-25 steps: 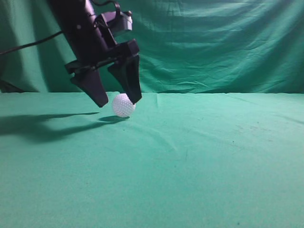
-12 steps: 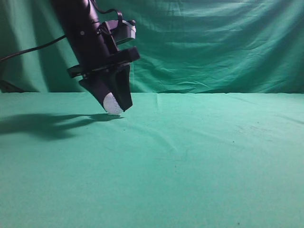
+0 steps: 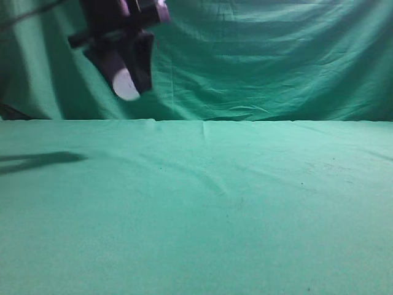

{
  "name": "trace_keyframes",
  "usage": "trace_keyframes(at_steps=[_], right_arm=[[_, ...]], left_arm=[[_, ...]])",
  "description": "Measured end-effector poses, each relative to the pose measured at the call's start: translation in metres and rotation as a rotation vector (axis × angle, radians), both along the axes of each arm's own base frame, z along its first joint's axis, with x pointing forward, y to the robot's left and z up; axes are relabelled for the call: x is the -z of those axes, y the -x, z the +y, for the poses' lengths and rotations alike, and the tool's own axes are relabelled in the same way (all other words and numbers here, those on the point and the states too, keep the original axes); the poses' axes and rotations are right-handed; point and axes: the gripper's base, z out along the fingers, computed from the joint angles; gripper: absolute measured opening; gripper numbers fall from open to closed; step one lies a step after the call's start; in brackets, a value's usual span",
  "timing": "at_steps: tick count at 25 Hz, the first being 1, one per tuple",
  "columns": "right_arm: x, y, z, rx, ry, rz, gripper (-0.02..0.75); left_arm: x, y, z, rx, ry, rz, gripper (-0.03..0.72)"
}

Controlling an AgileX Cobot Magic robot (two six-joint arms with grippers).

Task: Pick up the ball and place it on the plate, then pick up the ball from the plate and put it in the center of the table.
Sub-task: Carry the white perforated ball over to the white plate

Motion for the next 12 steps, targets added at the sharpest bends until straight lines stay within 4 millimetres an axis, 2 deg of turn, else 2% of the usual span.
trace_keyframes(at_steps=[7, 10, 12], right_arm=[[0.0, 0.0, 0.0, 0.0, 0.0, 0.0, 0.0], [0.0, 0.0, 0.0, 0.0, 0.0, 0.0, 0.0], [0.0, 0.0, 0.0, 0.0, 0.0, 0.0, 0.0]], left_arm=[[-0.069, 0.025, 0.028, -0.112, -0.098, -0.136, 0.305], [-0.078, 0.041, 0.045, -0.173, -0.172, -0.166, 0.305], [-0.073, 0.053, 0.055, -0.2, -0.228, -0.163, 0.305]])
